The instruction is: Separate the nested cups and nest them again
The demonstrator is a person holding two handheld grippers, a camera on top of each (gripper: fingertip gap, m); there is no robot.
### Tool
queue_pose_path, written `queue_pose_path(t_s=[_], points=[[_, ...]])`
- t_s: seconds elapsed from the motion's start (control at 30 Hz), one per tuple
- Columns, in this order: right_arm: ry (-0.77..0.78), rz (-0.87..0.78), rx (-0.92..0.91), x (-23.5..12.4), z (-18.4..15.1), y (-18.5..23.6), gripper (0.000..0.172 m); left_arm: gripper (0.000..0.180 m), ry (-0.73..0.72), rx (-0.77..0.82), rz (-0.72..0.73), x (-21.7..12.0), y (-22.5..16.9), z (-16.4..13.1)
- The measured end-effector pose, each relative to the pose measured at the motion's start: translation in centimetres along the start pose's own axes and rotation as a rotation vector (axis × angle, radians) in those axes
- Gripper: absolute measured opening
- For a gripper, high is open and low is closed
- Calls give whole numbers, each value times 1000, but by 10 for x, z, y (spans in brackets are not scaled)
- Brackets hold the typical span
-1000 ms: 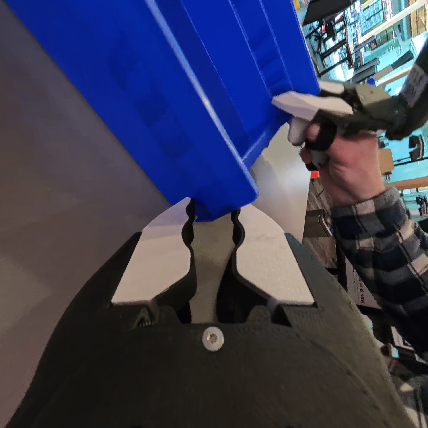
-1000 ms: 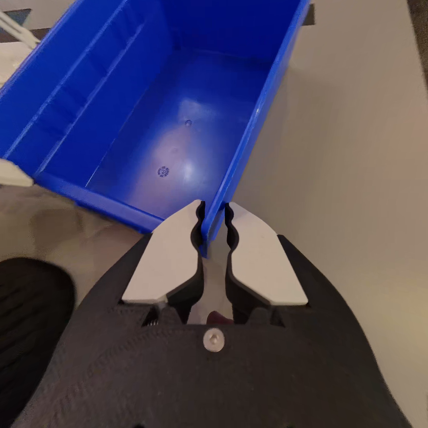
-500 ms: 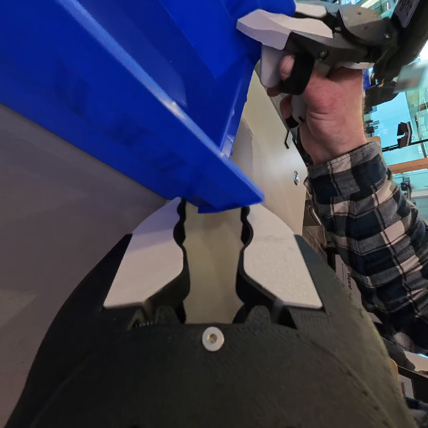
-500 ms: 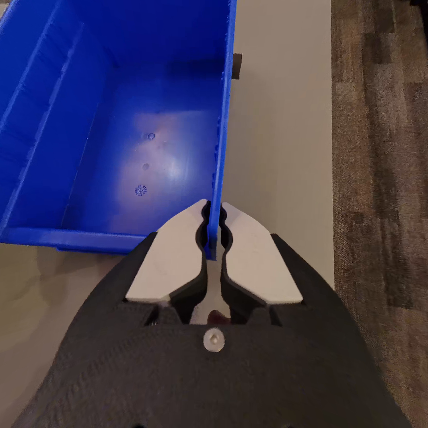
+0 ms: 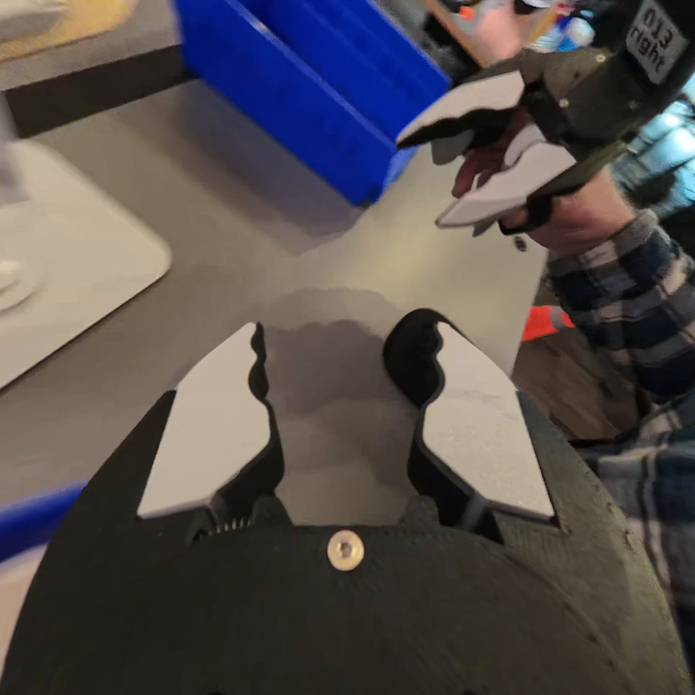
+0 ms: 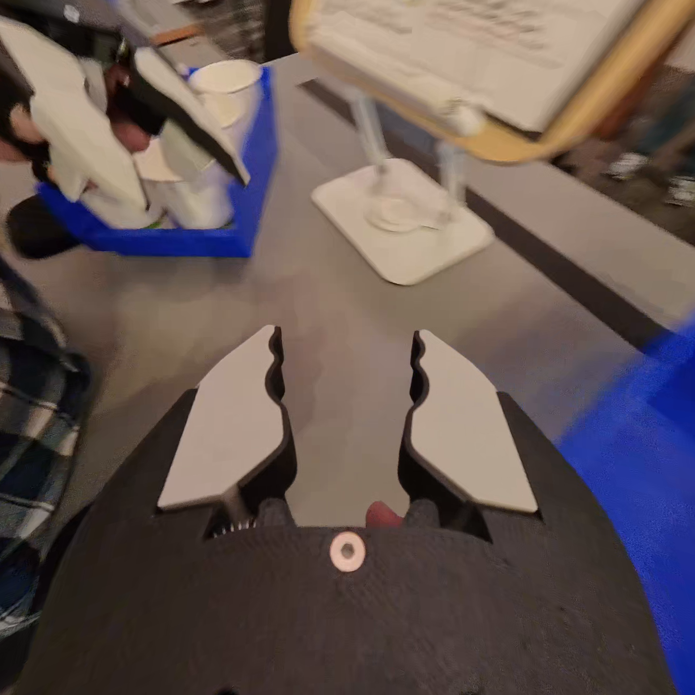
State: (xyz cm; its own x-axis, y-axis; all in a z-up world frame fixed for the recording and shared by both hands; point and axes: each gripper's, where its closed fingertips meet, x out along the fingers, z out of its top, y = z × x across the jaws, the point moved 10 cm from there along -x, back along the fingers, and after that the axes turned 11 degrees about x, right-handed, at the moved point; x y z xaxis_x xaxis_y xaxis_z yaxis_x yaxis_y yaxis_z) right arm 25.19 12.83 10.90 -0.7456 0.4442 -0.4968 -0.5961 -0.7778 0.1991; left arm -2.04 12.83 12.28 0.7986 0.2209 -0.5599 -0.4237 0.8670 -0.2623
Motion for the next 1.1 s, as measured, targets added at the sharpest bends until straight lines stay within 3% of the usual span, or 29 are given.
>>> queue_pose_path(t_s=[0.2,0.3,0.37,0.5,0.6,0.77,1.1], points=[[138,311,-191,120,13,47,80,100,-34,-32,473,-126,-4,-63],[203,415,-265,165,17,59,87,111,14,-44,693,-165,-18,-107],[259,458,-316,189,17,66,90,123,39,-119,750,-177,-27,-139],[331,540,-378,225,14,79,89,131,98,-312,729,-171,-33,-199],[361,566,-390,241,11,83,86,131,89,-432,643,-156,-31,-225],[366,582,-412,251,11,91,77,125,40,-415,548,-132,-21,-230],[355,503,-430,259,15,89,62,107,65,-375,517,-115,3,-226]])
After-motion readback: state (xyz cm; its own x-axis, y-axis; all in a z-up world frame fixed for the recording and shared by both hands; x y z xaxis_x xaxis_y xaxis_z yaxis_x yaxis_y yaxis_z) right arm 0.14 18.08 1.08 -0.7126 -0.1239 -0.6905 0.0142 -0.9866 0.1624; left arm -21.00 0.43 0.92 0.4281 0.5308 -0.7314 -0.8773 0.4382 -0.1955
